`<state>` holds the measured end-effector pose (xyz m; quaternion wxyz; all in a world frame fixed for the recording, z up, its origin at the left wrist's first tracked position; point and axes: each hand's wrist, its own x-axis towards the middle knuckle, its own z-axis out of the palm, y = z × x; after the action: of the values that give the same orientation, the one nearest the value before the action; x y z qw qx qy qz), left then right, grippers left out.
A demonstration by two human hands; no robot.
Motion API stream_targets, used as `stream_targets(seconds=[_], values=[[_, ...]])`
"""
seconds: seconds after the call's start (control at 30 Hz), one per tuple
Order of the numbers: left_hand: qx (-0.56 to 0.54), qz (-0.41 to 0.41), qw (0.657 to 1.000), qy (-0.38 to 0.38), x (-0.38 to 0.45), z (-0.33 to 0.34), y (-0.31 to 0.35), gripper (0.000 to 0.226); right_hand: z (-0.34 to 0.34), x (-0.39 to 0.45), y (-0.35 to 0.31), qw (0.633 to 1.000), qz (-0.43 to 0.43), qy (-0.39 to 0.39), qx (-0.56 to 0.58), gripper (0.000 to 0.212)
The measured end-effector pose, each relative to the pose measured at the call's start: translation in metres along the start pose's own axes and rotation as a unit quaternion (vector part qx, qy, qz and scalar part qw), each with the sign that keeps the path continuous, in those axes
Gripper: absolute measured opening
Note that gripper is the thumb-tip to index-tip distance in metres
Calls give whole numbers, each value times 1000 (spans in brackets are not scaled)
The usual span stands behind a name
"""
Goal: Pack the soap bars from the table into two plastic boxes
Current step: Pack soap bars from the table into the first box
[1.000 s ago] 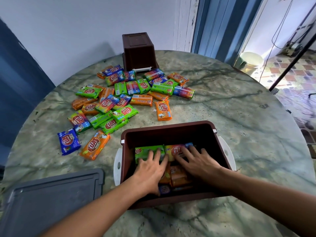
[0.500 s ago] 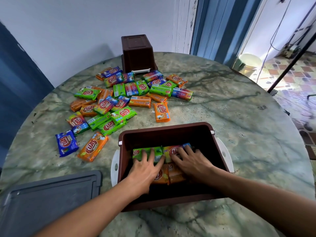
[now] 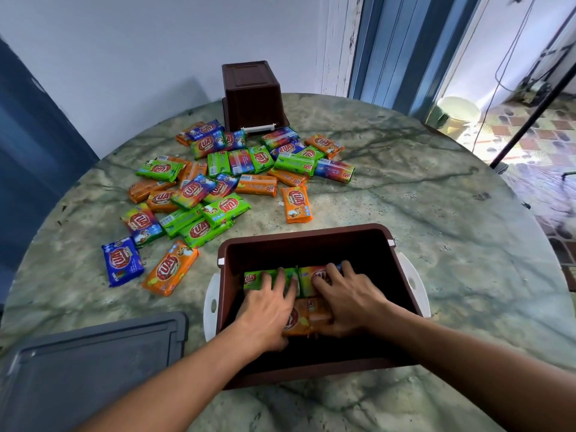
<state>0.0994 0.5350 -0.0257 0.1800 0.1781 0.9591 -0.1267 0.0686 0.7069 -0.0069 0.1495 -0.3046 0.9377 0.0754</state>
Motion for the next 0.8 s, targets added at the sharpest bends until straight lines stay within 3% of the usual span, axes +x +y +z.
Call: stream_targets(seconds=[0.13,0.2,0.3,0.37,0.57,0.7,0.8], values=[[-29,-12,999,-13,0,-1,-2,116,-4,2,-3,1000,0,-1,15,88],[-42,-26,999,-19,-2,0,-4,118,-4,-1,2,996,41,-11,81,86],[-76,-56,995,-26,-3,-2,-7,119,-9,-7,15,950,181,-2,256,62],[-85,-60,994,-32,-2,-4,-8,118,-11,-8,18,919,223,-18,326,55],[-45,-64,996,-40,0,-5,-1,113,-6,13,-1,887,267,-86,368,71],[-31,-55,998,-29,0,-6,-1,113,-12,4,12,858,257,-59,440,52],[-45,-40,997,-54,0,-15,-7,116,-15,-7,14,863,228,-64,447,49]])
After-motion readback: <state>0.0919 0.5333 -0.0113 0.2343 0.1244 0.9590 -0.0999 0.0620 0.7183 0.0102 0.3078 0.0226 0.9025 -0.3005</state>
